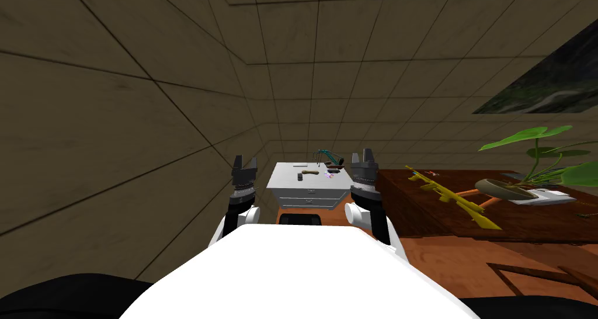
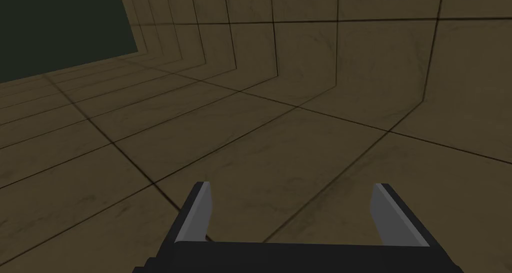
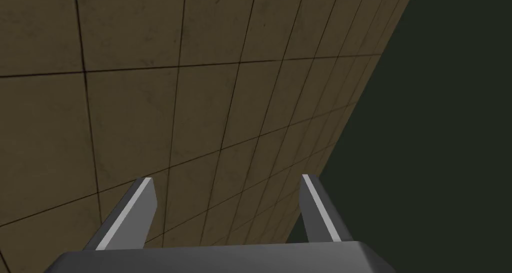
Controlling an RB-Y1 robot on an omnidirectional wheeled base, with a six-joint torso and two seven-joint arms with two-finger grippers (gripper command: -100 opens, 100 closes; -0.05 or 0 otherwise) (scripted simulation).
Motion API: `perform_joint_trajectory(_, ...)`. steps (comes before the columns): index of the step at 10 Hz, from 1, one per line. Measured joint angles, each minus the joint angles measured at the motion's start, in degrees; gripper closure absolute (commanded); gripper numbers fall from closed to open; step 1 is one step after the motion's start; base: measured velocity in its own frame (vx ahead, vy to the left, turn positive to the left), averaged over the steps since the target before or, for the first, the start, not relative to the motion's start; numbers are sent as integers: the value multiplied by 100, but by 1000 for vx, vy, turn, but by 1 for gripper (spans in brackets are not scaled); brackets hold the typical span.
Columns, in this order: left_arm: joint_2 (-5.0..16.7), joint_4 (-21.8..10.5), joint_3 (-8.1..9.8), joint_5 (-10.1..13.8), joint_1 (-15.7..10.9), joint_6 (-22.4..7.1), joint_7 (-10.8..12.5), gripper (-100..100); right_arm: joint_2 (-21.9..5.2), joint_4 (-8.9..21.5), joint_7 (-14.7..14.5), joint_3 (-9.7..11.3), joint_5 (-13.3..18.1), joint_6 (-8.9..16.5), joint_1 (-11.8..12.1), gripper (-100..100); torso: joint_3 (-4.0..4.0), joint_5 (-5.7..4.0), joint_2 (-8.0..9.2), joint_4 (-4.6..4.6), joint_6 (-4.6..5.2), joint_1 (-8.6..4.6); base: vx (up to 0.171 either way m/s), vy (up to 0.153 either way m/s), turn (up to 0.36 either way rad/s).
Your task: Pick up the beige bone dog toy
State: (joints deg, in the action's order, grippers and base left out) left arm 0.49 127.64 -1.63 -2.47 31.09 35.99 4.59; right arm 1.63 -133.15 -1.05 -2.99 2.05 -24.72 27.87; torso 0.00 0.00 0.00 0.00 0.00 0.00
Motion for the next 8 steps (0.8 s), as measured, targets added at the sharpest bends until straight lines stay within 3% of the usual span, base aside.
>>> perform_joint_trajectory(4,1,0,0,0,-2,0,0,0,-610,131,-65,-67,133,213,290,-100,15,-6,26,6,-3,-29,-65,-63,295)
perform_joint_trajectory(6,1,0,1,0,-2,0,0,0,-932,377,-150,-77,271,243,630,-100,20,-10,35,8,-1,-43,-77,-78,265)
perform_joint_trajectory(8,1,0,0,0,-1,0,0,0,-1136,417,-206,-105,361,467,746,-100,9,-6,16,4,-3,-26,-50,-53,402)
